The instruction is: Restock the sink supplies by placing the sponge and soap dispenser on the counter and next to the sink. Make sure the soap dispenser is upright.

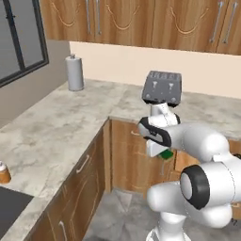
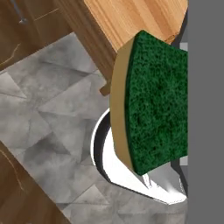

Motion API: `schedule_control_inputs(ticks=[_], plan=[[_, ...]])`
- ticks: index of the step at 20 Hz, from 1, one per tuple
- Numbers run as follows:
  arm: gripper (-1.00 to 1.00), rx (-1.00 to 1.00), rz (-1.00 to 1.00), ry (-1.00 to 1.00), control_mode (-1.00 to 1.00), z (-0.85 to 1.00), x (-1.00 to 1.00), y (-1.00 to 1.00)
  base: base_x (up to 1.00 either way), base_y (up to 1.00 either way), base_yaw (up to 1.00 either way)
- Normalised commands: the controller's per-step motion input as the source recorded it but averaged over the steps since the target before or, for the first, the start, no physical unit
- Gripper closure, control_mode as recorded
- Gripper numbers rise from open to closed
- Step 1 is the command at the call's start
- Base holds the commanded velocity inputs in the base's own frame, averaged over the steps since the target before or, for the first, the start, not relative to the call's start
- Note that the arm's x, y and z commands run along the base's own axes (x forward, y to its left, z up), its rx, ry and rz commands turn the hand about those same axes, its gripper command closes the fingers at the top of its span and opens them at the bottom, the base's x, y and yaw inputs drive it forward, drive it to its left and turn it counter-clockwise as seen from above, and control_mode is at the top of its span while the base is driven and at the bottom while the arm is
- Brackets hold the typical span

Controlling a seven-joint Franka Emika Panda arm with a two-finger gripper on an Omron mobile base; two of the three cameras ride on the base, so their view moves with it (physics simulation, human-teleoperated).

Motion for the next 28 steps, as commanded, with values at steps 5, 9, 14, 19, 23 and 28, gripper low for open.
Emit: schedule_control_inputs(ticks=[5,9,14,19,23,28], plan=[[1.0,0.0,0.0,0.0,1.0,0.0,0.0,0.0,-0.05,0.2,0.67],[1.0,0.0,0.0,0.0,1.0,0.0,0.0,0.0,-0.19,-0.01,0.65],[1.0,0.0,0.0,0.0,1.0,0.0,0.0,0.0,-0.28,0.57,0.73],[1.0,0.0,0.0,0.0,1.0,0.0,0.0,0.0,-0.21,0.97,0.61],[1.0,0.0,0.0,0.0,1.0,0.0,0.0,0.0,-0.04,1.0,0.51],[1.0,0.0,0.0,0.0,1.0,0.0,0.0,0.0,0.08,1.0,0.43]])
